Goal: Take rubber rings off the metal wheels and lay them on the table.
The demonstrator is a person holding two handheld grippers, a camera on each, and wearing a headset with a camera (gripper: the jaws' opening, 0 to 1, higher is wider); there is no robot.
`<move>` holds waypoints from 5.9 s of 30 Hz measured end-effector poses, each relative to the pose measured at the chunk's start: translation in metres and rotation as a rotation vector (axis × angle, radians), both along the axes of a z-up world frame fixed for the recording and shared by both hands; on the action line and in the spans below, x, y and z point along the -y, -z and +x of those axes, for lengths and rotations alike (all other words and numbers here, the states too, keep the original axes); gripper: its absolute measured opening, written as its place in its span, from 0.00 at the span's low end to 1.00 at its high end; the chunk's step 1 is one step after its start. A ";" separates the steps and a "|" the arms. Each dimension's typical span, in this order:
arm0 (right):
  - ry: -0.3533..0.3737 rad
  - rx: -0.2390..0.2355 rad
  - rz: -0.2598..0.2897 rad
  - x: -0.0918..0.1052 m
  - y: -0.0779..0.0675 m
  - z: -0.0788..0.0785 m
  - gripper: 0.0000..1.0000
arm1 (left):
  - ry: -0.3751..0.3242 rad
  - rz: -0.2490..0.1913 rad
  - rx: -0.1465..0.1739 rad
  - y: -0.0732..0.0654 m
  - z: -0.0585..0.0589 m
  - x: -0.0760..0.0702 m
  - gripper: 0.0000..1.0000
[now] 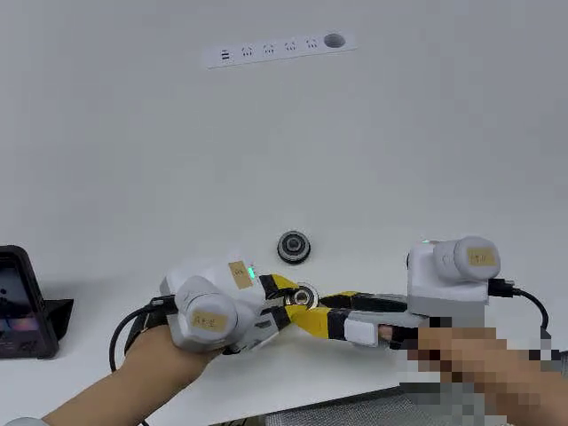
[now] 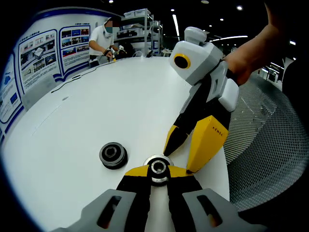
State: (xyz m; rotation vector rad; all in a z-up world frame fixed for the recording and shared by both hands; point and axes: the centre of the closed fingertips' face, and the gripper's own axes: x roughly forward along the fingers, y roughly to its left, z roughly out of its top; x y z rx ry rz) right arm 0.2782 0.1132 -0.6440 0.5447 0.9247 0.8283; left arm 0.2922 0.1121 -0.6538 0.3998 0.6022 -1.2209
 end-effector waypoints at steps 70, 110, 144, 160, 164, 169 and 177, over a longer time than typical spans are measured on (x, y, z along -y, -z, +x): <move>0.012 -0.023 0.030 -0.003 0.002 0.007 0.43 | -0.009 -0.007 -0.003 0.000 0.000 0.000 0.12; 0.092 -0.026 -0.044 0.018 0.016 0.017 0.02 | -0.011 -0.007 -0.004 0.000 0.000 0.000 0.12; 0.081 -0.007 0.019 0.000 -0.001 0.016 0.02 | -0.012 -0.007 -0.001 0.000 0.001 0.000 0.12; 0.110 -0.021 0.001 0.008 0.004 0.016 0.02 | -0.014 -0.015 0.004 0.000 0.001 0.001 0.13; 0.112 -0.022 -0.003 0.008 0.005 0.015 0.02 | -0.006 -0.023 0.017 -0.004 0.000 0.000 0.14; 0.113 -0.025 -0.003 0.008 0.006 0.015 0.02 | 0.001 -0.035 0.033 -0.007 -0.003 -0.002 0.19; 0.107 -0.024 0.002 0.007 0.003 0.015 0.02 | -0.017 -0.040 0.049 -0.008 -0.002 -0.007 0.28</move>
